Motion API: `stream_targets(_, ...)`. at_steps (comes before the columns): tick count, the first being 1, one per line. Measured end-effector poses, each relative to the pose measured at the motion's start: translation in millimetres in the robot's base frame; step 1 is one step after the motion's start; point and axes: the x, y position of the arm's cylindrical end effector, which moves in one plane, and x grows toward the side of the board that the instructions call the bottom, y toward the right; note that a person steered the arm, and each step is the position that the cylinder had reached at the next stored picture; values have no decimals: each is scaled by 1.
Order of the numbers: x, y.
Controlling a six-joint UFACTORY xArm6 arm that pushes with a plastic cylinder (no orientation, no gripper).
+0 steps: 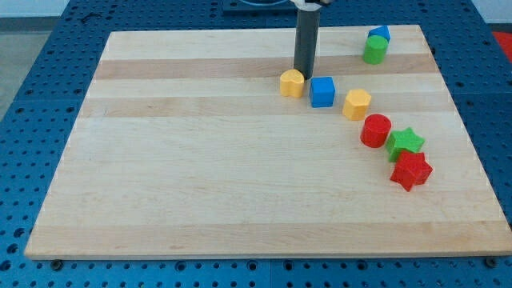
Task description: Push blue cube slightly left
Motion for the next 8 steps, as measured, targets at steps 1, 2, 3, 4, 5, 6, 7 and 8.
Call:
stream_targets(1, 1, 0)
stream_targets(2, -3, 16)
stream_targets(3, -3, 41)
stream_targets(4, -3, 59)
stream_targets(5, -3, 63)
stream_targets(6, 0, 63)
stream_targets(7, 7, 63)
stream_targets(8, 19, 63)
